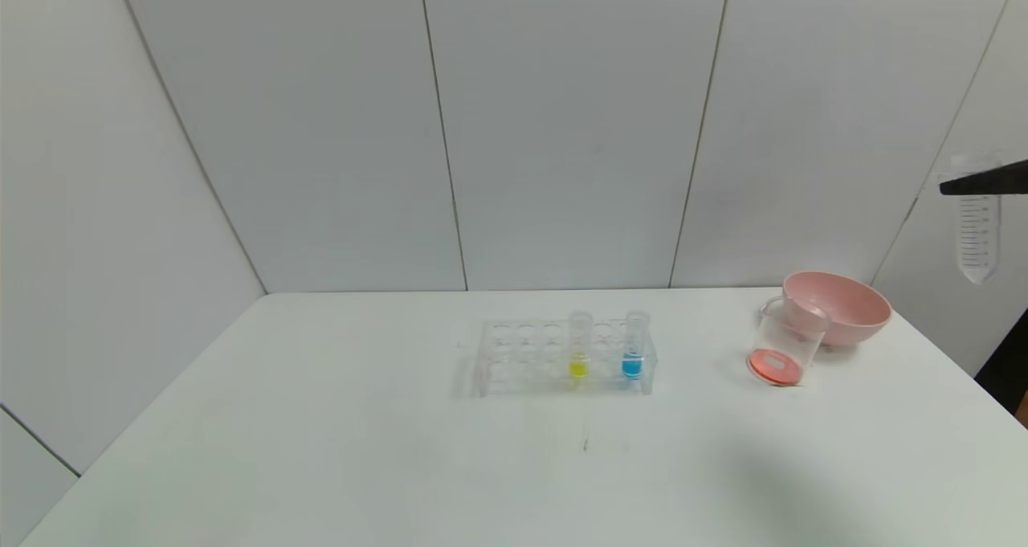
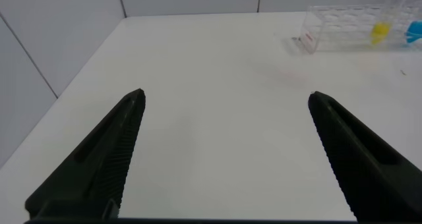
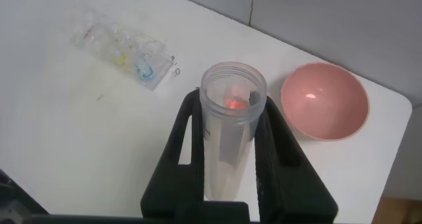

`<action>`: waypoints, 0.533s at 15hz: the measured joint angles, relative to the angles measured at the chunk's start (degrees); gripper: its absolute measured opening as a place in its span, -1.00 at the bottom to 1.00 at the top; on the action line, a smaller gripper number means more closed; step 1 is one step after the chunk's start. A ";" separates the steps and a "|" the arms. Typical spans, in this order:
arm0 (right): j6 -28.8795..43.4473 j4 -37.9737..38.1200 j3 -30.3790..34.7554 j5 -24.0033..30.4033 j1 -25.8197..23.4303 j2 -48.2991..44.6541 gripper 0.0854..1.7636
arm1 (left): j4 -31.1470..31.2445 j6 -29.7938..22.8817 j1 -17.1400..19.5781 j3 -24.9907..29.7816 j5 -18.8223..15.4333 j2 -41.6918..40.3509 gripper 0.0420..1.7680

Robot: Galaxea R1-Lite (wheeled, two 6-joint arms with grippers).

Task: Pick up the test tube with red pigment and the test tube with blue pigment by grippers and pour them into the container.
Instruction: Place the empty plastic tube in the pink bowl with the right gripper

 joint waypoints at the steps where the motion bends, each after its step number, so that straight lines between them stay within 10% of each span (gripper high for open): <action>1: 1.39 -2.97 3.52 0.33 -1.05 -1.71 -0.50 | 0.00 -0.02 0.00 0.00 0.00 0.00 1.00; 8: 18.77 -51.69 38.10 -2.28 -5.66 -11.87 -0.50 | 0.00 -0.02 0.00 0.00 0.00 0.00 1.00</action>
